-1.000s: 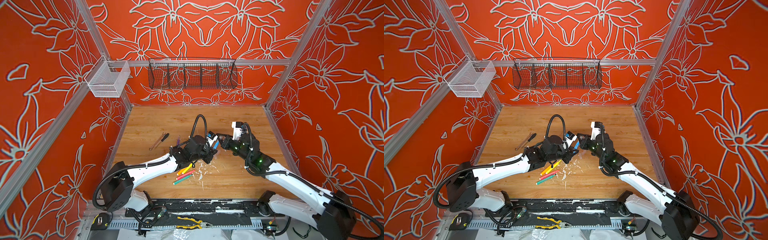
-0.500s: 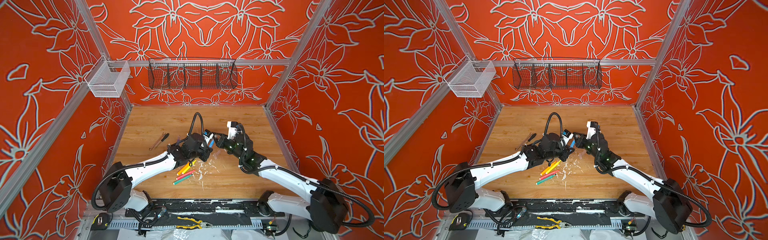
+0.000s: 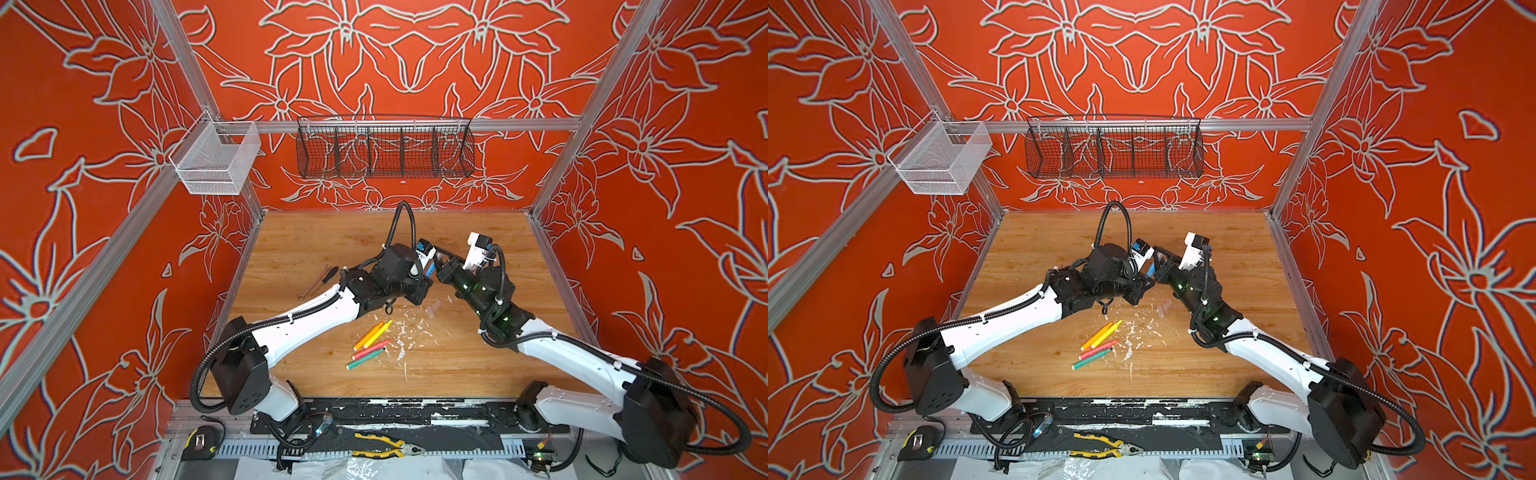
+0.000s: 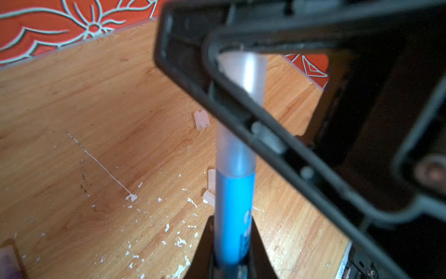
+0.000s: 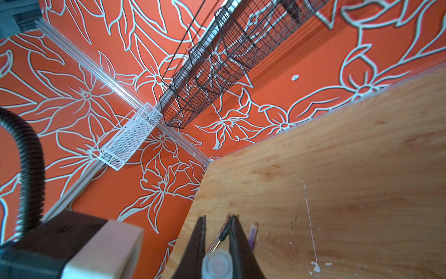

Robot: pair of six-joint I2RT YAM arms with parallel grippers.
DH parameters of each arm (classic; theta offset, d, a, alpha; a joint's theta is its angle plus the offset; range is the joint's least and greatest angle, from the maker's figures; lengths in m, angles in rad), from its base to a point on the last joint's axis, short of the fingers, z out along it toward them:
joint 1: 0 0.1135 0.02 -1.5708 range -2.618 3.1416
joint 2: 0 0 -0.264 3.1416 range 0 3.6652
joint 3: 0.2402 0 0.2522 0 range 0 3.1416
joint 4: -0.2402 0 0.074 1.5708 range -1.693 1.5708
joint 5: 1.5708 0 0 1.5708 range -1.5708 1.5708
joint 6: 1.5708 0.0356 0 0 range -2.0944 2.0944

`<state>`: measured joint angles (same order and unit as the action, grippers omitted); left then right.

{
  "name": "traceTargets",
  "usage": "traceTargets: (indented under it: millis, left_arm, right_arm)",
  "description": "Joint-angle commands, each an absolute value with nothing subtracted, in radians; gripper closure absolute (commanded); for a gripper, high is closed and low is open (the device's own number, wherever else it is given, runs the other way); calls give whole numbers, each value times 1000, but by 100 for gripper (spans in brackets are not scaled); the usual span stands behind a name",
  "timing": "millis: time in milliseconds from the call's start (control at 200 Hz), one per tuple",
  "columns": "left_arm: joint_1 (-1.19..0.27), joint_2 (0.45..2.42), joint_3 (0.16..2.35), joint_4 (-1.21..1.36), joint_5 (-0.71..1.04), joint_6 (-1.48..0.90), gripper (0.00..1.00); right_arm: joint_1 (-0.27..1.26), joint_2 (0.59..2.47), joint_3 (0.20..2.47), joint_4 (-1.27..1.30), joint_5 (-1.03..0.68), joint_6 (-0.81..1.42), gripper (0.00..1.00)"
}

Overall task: Insert the pens into the pen caps
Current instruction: 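Carry the capped blue highlighter away with the left gripper while the right gripper withdraws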

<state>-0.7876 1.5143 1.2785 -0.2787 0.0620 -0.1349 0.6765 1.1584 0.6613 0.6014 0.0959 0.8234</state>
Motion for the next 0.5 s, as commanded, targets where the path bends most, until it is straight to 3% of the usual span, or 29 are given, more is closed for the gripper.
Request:
traceTargets:
  millis: [0,230,370,495]
  left_arm:
    - [-681,1509,1408,33,-135,-179,100]
    - [-652,1477,1385,12,-126,-177,100]
    - [-652,1412,1234,10,-134,-202,100]
    - [-653,1354,1042,-8,-208,-303,100]
  right_arm:
    - [780,1185,621,440,-101,839,100]
    - [790,1193,646,410,-87,835,100]
    - [784,1134,659,309,-15,815,60]
    - [764,1073,692,180,43,772,39]
